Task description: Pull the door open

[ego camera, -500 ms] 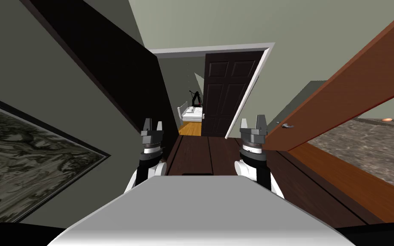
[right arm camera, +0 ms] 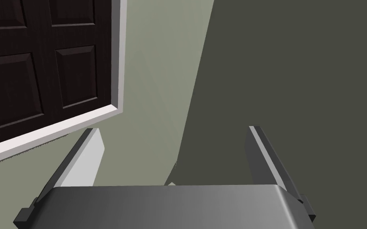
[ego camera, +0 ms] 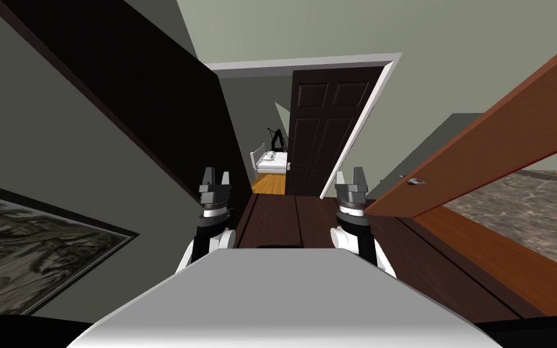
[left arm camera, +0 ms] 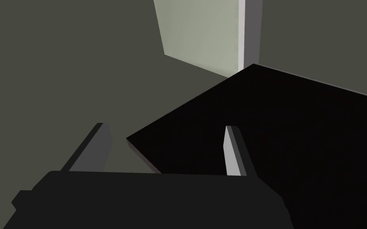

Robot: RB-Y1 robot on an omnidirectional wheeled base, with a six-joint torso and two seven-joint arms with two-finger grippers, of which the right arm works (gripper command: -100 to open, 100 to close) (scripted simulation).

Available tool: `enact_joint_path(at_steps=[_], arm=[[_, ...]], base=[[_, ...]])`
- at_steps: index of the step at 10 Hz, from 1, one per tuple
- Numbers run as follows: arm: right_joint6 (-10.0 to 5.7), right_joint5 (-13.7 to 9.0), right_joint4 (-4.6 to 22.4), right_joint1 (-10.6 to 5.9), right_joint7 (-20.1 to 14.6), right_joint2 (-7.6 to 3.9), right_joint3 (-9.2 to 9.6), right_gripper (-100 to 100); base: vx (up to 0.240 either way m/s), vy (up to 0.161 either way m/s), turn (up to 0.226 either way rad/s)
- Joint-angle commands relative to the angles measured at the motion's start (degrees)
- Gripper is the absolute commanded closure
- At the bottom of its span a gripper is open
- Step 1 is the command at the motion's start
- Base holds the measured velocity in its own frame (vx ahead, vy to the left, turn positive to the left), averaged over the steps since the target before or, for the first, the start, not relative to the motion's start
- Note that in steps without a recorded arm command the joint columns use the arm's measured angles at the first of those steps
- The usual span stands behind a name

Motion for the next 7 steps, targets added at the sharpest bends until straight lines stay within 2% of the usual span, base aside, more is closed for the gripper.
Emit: enact_joint_path(at_steps=[1,7], arm=[[-0.35,0.4,1.95,-0.49,-0.49,-0.27,0.02,-100],[-1.77,1.33,8.73,-1.94,-2.57,-1.51,-0.58,-100]], base=[[0.149,0.015,-0.007],[0.132,0.031,-0.008]])
